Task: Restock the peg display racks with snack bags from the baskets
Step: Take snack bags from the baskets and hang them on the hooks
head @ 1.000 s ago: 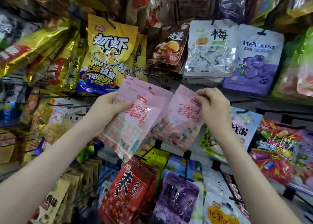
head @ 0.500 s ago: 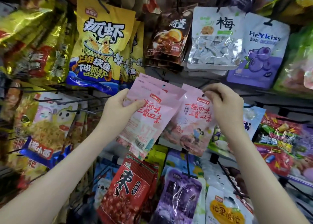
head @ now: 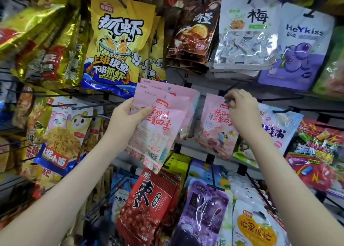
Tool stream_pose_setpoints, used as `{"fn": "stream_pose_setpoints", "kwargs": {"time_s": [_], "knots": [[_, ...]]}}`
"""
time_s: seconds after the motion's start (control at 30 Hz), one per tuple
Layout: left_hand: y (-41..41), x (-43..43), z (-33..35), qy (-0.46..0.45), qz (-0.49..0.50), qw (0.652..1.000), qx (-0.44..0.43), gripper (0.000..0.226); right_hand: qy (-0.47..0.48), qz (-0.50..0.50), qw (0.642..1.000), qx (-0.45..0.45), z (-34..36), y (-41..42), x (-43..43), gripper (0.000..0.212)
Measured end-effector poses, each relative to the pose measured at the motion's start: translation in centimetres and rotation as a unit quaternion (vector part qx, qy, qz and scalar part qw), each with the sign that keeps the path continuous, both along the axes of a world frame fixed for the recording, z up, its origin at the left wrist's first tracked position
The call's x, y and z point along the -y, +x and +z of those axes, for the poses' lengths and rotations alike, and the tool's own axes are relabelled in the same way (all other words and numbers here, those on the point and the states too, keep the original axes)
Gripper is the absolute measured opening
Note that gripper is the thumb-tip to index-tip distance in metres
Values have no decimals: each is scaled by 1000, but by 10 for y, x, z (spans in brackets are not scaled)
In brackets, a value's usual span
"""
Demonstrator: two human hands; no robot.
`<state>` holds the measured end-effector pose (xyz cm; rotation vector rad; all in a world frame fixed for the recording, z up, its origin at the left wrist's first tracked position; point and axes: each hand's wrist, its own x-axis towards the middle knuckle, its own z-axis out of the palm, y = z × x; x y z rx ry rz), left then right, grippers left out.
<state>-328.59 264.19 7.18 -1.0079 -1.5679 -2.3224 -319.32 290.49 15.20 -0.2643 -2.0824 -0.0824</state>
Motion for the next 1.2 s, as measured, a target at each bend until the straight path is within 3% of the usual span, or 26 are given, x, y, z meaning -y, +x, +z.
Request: {"fn": "stream_pose_setpoints", "kwargs": {"time_s": [0.07, 0.13, 0.27, 0.33, 0.43, 0.53, 0.67, 0.8, 0.9, 1.07, 1.2], "knots": [[-1, 1, -1, 16, -12, 1000, 10, 26, 41, -74, 996, 31, -5, -8, -10, 28], [-1, 2, -2, 27, -24, 999, 19, 27, 49, -78, 996, 22, -11, -8, -14, 28], [4, 1, -4, 45, -59, 997, 28, 21, 36, 6, 995, -93, -29, 20, 5, 22], [7, -2, -4, 56, -90, 994, 40, 23, -55, 95, 989, -103, -37, 46, 28, 14], [11, -10, -3, 48, -129, 989, 44, 25, -215, 261, 941, -17, -43, 69, 62, 6], [19, -25, -6, 30, -167, 984, 46, 26, -278, 386, 877, 75, -44, 69, 77, 13], [23, -38, -9, 19, -197, 979, 53, 26, -342, 432, 830, 84, -48, 65, 71, 18], [26, -46, -12, 0, -194, 979, 65, 27, -320, 375, 869, 38, -54, 58, 54, 47], [27, -49, -10, 3, -106, 991, 81, 14, -322, 334, 885, -23, -52, 60, 40, 44], [18, -43, -2, 31, -37, 994, 103, 8, -403, 303, 861, -63, -54, 68, 2, 41], [24, -51, -3, -29, -37, 997, 69, 11, -306, 229, 916, -124, -60, 71, 2, 42]]}}
